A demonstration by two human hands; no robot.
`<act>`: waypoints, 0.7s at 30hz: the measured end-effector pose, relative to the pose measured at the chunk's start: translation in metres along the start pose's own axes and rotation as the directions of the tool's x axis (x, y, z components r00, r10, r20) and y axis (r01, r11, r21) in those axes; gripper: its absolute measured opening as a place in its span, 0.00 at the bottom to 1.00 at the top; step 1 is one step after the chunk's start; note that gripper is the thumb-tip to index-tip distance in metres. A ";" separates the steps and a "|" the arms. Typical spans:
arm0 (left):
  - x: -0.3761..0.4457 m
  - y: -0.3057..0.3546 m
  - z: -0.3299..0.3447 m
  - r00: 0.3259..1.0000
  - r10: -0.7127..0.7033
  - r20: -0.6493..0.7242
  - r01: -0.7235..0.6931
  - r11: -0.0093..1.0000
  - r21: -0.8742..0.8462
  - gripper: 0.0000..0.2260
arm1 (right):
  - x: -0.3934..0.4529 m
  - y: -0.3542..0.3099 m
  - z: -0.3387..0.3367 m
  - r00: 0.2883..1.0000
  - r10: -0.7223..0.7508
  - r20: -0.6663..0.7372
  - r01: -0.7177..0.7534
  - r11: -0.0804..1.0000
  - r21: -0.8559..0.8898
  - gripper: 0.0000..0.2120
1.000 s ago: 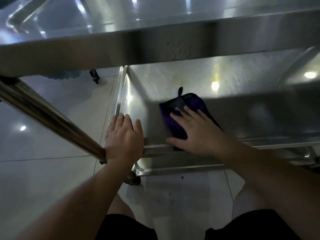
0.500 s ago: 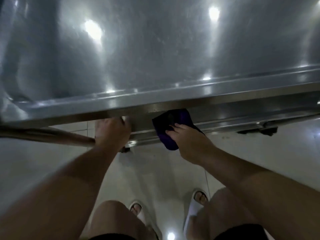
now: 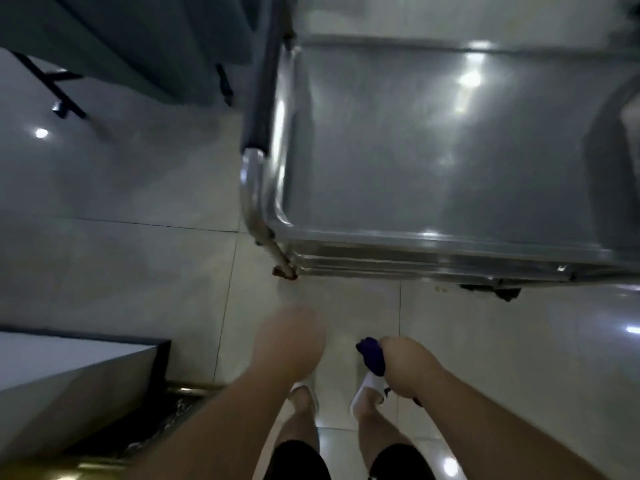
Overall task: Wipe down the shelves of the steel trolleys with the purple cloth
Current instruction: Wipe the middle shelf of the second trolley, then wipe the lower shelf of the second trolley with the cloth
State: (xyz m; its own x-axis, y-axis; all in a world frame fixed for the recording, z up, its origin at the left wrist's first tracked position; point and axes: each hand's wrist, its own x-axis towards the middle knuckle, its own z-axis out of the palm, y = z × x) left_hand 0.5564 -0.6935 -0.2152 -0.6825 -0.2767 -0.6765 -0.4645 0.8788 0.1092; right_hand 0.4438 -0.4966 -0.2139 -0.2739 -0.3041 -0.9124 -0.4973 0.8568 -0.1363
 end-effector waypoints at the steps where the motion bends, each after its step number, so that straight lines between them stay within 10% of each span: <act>1: -0.015 -0.011 -0.010 1.000 -0.011 -0.010 0.011 1.000 -0.025 0.27 | -0.013 -0.018 -0.007 1.000 -0.010 -0.012 0.010 0.999 -0.032 0.17; 21: -0.215 -0.283 -0.144 0.832 -0.468 -0.299 0.330 0.849 -0.412 0.28 | -0.123 -0.408 -0.158 0.754 -0.588 -0.292 0.370 0.748 -0.552 0.09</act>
State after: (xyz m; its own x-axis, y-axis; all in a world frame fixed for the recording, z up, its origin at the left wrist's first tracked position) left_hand 0.7529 -0.9385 0.0041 -0.5188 -0.7577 -0.3959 -0.8522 0.4949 0.1697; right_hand 0.5498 -0.8746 0.0148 -0.1543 -0.8547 -0.4957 -0.9271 0.2986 -0.2264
